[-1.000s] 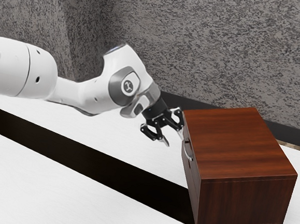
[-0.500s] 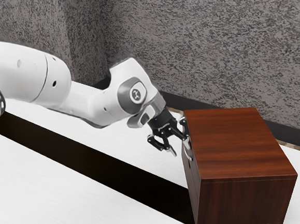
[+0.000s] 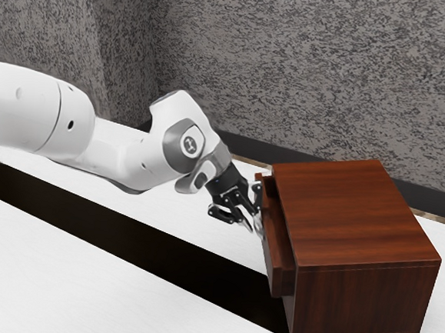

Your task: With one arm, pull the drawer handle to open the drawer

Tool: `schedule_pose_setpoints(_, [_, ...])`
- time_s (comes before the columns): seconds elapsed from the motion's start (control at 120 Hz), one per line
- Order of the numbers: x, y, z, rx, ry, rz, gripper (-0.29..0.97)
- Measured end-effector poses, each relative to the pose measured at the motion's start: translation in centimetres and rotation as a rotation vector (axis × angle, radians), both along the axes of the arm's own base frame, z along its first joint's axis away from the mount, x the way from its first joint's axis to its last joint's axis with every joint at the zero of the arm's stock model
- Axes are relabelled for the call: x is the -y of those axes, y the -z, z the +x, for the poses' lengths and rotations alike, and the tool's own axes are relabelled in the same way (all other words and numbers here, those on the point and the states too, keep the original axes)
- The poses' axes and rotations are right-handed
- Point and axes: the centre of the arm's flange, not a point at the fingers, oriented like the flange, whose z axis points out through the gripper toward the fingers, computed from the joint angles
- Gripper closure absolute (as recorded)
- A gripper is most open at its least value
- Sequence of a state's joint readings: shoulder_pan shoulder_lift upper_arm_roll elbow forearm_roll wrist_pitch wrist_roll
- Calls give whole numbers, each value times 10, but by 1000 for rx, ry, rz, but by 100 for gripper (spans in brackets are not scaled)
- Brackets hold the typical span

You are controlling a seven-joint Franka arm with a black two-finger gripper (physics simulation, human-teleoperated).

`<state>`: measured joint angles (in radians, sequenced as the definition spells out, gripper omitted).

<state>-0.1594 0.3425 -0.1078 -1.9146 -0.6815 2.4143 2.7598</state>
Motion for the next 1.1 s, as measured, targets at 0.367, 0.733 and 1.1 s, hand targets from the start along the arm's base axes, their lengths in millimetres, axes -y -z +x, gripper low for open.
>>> schedule_pose_setpoints(0.367, [-56,-15,-53,-22,-64,26,75])
schedule_pose_setpoints(0.733, [-102,-15,-93,-38,-122,39,75])
schedule_pose_setpoints(1.1, [-108,-21,-112,-25,-109,47,74])
